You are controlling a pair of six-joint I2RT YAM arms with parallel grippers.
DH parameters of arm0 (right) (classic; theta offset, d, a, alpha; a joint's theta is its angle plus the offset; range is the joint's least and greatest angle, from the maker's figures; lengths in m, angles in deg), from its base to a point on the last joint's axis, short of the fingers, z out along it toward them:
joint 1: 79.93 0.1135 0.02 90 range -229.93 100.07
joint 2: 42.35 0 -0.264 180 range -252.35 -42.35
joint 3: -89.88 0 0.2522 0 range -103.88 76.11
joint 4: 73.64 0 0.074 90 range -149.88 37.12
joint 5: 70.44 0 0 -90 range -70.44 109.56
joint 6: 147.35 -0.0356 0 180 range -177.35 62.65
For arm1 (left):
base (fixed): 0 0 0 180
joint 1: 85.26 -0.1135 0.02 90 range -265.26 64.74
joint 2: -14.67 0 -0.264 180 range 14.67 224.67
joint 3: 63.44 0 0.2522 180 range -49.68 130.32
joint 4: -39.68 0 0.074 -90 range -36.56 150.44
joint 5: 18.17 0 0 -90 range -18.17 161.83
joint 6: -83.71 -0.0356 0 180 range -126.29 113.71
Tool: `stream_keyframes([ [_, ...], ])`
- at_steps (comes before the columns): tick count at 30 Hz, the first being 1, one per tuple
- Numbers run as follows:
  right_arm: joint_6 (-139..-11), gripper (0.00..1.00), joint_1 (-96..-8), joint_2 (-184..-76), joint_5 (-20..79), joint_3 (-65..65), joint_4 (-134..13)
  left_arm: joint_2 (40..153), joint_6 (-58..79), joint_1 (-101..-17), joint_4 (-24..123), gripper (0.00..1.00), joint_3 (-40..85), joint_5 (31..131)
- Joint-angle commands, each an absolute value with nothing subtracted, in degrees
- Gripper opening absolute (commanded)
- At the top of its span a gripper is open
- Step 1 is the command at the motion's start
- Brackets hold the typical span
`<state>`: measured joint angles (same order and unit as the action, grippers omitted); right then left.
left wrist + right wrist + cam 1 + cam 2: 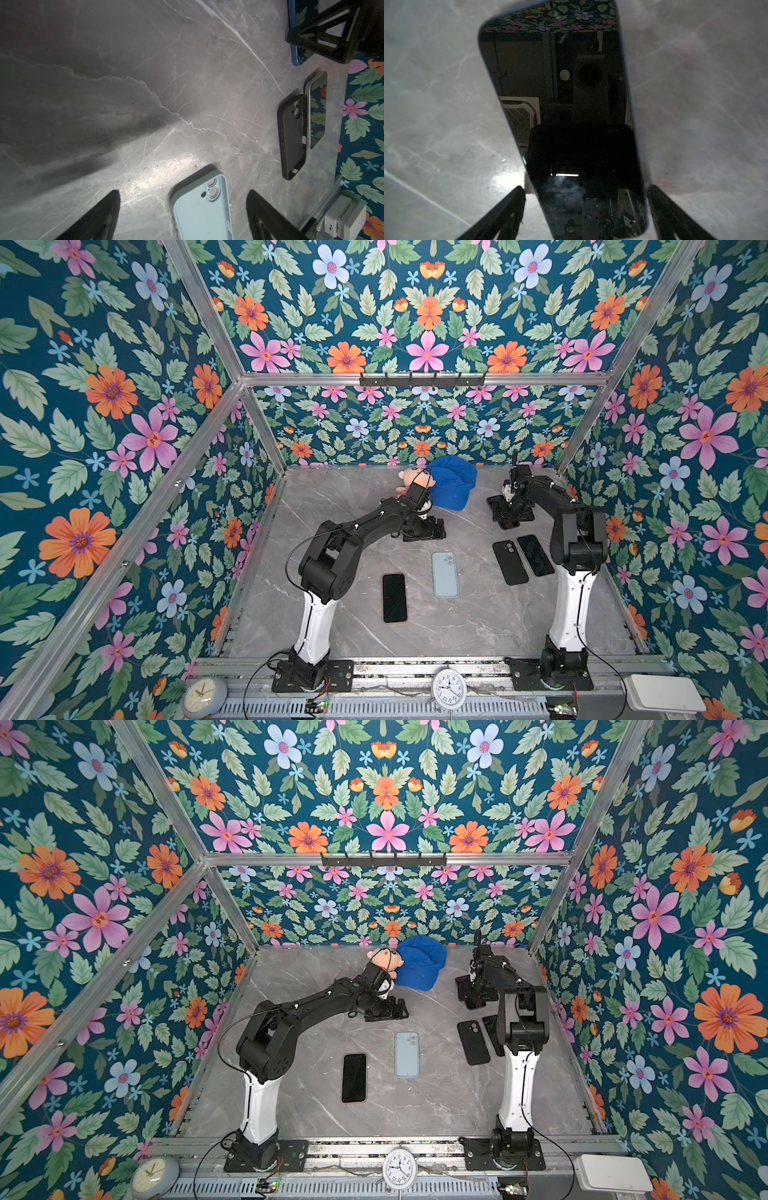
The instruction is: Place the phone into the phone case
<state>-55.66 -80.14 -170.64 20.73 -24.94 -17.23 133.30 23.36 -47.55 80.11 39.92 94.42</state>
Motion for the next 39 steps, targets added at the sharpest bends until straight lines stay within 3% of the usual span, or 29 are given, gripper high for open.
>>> stream_keyframes([
  [1,-55.3,0.88,-80.4,-172.1,21.4,-25.9,-14.2,133.2,22.5,-47.6,80.7,0.96,40.4,95.1],
  [16,-57.5,0.64,-80.2,-171.3,25.7,-24.9,-13.9,131.8,23.7,-48.7,79.7,0.96,38.8,96.4],
  [28,-61.0,0.58,-75.9,-164.6,27.9,-18.4,-16.5,129.1,24.7,-50.2,76.1,0.95,36.2,99.0],
  [39,-64.3,0.55,-66.4,-157.1,29.8,-8.2,-22.4,127.4,29.0,-53.0,66.5,0.91,30.6,106.0],
])
